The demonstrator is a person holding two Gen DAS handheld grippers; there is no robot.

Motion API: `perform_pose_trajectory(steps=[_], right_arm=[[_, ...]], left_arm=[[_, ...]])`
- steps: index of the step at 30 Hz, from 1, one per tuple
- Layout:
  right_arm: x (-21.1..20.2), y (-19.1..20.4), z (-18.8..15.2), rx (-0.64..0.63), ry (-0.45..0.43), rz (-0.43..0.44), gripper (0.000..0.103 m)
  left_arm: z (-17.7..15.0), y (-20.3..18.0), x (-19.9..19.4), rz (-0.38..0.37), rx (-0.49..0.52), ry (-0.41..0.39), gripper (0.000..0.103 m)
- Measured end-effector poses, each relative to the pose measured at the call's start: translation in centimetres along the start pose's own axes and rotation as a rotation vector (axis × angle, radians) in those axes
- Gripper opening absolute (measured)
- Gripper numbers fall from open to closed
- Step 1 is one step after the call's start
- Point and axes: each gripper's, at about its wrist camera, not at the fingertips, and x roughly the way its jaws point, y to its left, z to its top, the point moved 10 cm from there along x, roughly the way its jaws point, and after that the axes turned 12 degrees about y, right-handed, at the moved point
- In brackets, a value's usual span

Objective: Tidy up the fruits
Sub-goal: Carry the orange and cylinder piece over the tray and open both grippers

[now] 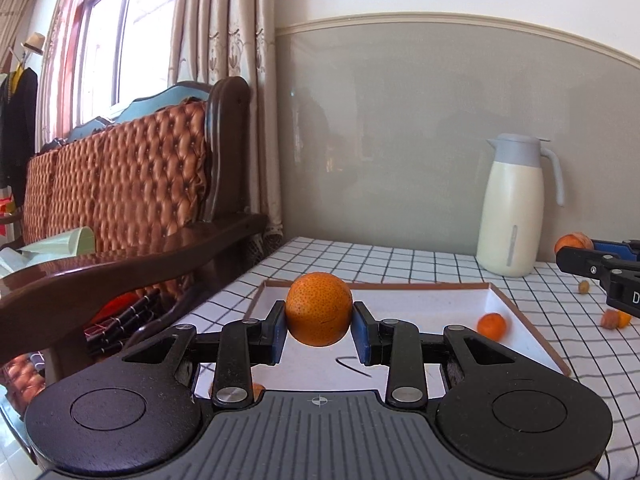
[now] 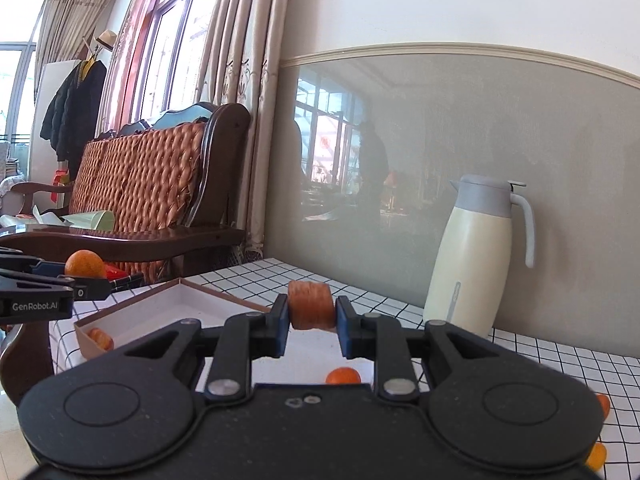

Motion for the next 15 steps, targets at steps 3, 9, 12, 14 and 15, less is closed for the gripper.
perform_pose_trajectory(steps=[3,9,12,14,15], right_arm=[[1.4,-0.4,-0.1,0.037,0.02,0.003,0.016],[3.4,-0.4,-0.6,0.058,0.056,0.008,0.016],[4.4,-0.6,-0.5,0.068,0.065,0.004,0.016],[5.0,-0.8,-0.5,0.071,0.072,0.003,0.016],[5.8,-0.8,-0.4,0.064,0.08,-0.001,0.016]], left_arm=[[0.8,1.0,1.2,0.01,-0.027,-0.001,0.034],[1.4,1.3,3.4,0.021,-0.037,0.011,0.034],[1.3,1.4,4.5,0.02,-0.039,0.023,0.034],[1.2,1.4,5.3,0.016,-0.039,0.034,0.034],[1.2,1.4,5.6,0.015,-0.038,0.038,0.034]])
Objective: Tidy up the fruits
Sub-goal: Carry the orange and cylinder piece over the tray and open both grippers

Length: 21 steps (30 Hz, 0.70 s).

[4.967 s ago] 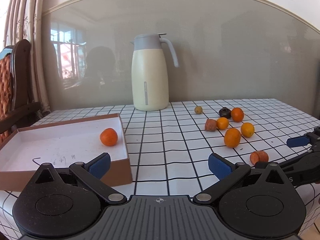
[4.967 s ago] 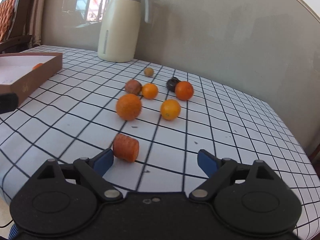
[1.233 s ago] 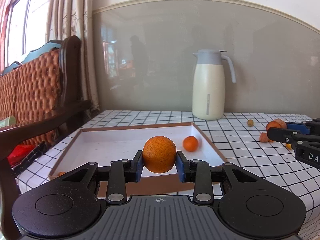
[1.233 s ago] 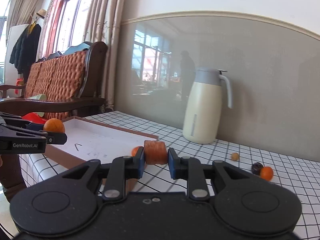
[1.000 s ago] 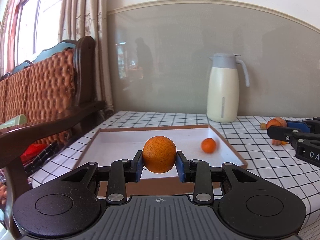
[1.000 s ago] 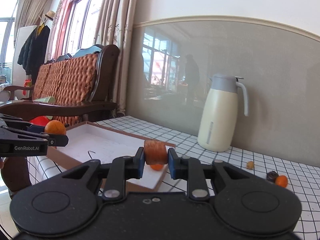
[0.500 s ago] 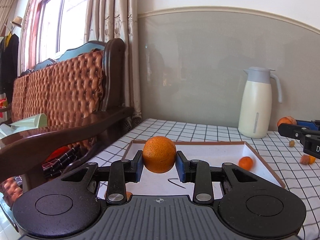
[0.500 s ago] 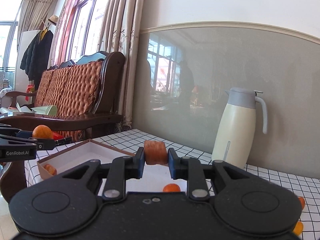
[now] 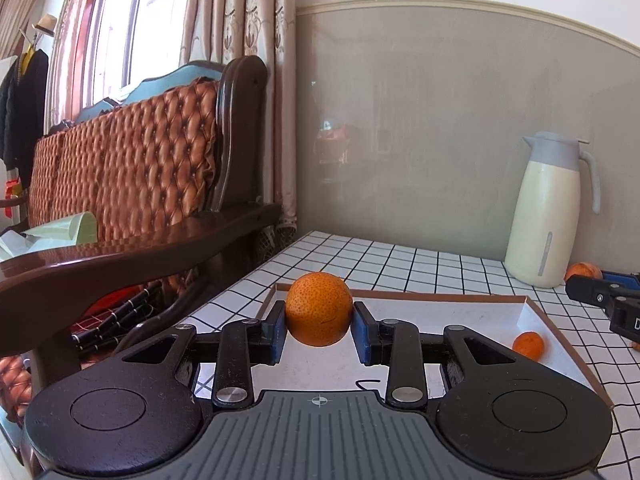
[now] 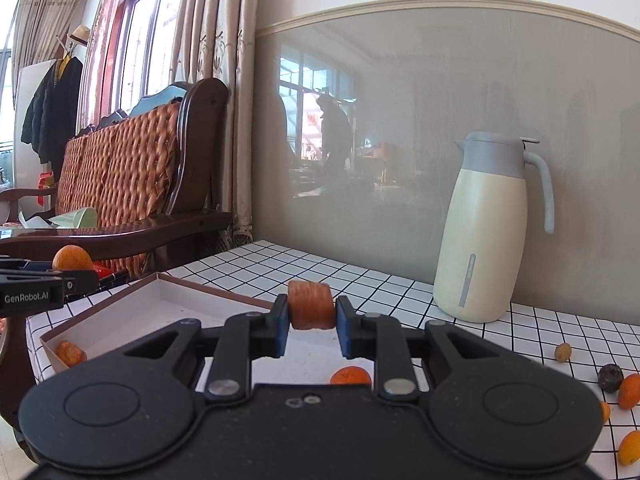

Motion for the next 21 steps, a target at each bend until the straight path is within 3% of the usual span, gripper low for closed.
perform_pose_trajectory(steps=[18,19,21], right_arm=[[5.9,-0.2,0.2,-0.022,0.131,0.002,0.016],[6.2,-0.3,0.3,-0.018,0.142,0.007,0.018],[6.8,-0.8,0.8,-0.024,0.143,-0.016,0.048]], left_arm=[[1.1,1.4,5.1,0.028,-0.018,0.063,0.034],[1.0,1.4,5.4,0.032,-0.017,0.067,0.034],[1.0,1.8,5.5,0.061,-0.027,0.055,0.037]])
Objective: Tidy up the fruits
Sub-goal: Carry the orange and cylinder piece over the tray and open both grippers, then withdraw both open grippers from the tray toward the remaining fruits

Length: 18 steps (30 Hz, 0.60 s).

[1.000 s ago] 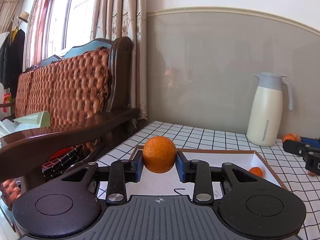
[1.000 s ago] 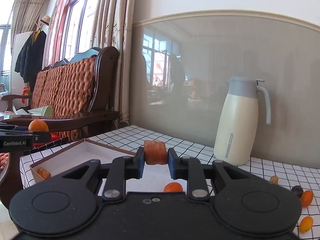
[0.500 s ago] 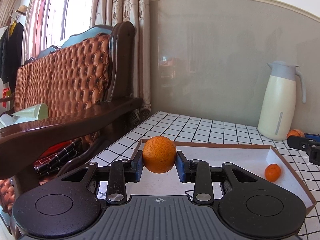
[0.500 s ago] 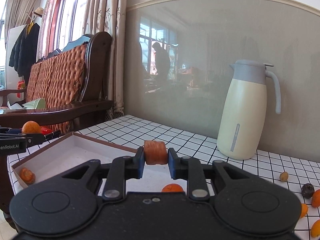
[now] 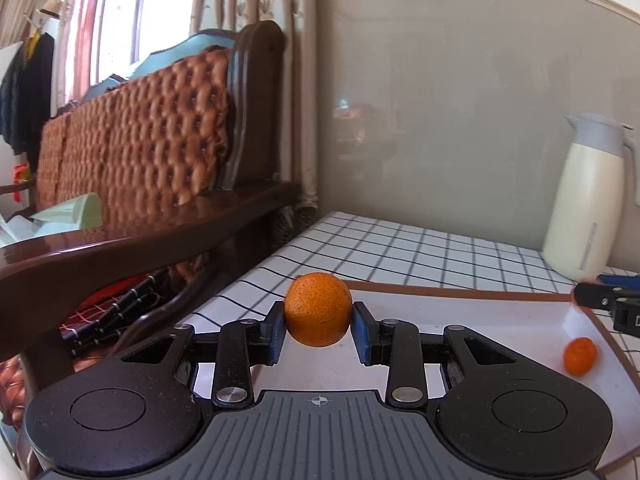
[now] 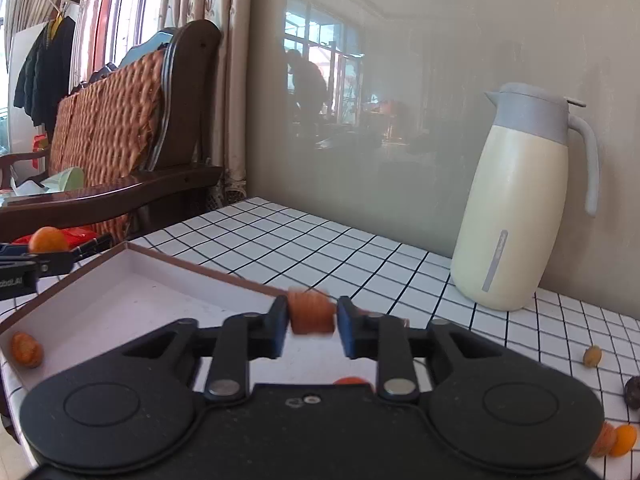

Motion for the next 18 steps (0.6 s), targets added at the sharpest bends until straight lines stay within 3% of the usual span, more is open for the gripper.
perform_pose_trajectory(steps=[1,2,3,7,18], right_arm=[[0.1,-0.5,0.3,-0.002,-0.006,-0.034,0.093],[-0.1,-1.1,0.7,0.006,-0.026,-0.074,0.096],[-0.6,-1.7,0.9,0.018,-0.063,-0.097,0.097],[-0.6,-2.9,0.8,0.063,-0.061,-0.083,0.097],[-1.1,-1.7,0.2,0.019,-0.051,-0.065,0.097]], left_arm=[[0.1,0.4,-0.1,0.016,-0.006,-0.019,0.066],[0.2,0.8,-0.3,0.041,-0.013,-0.041,0.089],[0.4,1.1,-0.8,0.063,-0.018,-0.073,0.102],[0.4,0.9,-1.0,0.044,-0.004,-0.077,0.103],[-0.2,-1.1,-1.5,0.017,0.044,-0.068,0.103]])
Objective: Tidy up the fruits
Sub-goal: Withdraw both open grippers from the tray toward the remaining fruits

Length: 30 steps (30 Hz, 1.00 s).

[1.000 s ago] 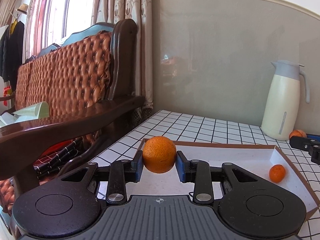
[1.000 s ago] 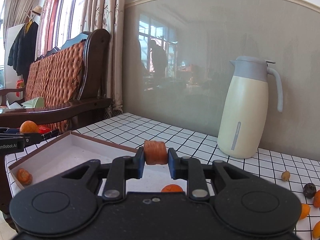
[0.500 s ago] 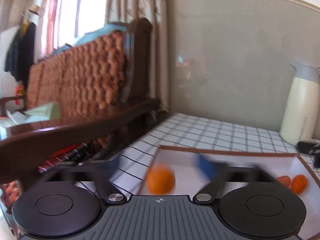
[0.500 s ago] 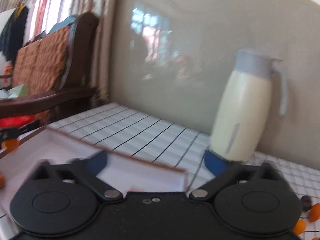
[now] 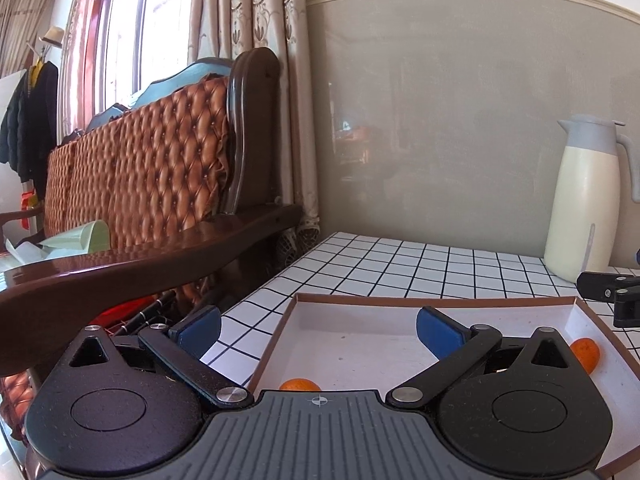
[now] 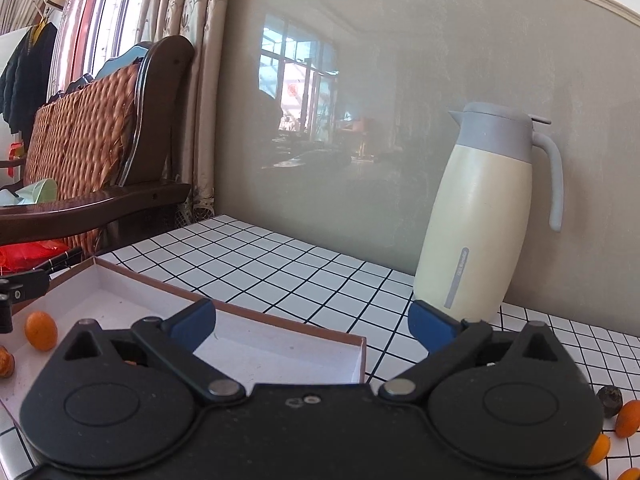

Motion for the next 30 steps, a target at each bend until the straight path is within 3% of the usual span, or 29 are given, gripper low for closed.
perform_pose_trajectory(steps=[8,12,16,20,30], right_arm=[[-1.4,-0.6,-0.5,0.014,-0.016,-0.011,0.097],[-3.1,-1.4,-0.5,0.028,-0.053,-0.084,0.097],[-4.8,-2.6,-0.9,0.02,-0.091,-0.18,0.097],[-5.9,-3.3,-2.4,0.017,-0.053,-0.134,0.097],[-9.7,-7.3,-4.9,0.046,-0.037,-0.192,0.097]], left_arm=[[0.0,-0.3,-1.9,-0.017,-0.042,-0.013,0.103],[-0.1,-0.8,-3.4,-0.03,-0.086,-0.027,0.103],[-0.2,-2.3,-4.9,0.001,-0.033,-0.067,0.103],[-0.2,-4.4,-6.0,-0.056,-0.023,-0.059,0.103],[-2.9,-10.9,-10.1,-0.146,0.105,-0.063,0.103]])
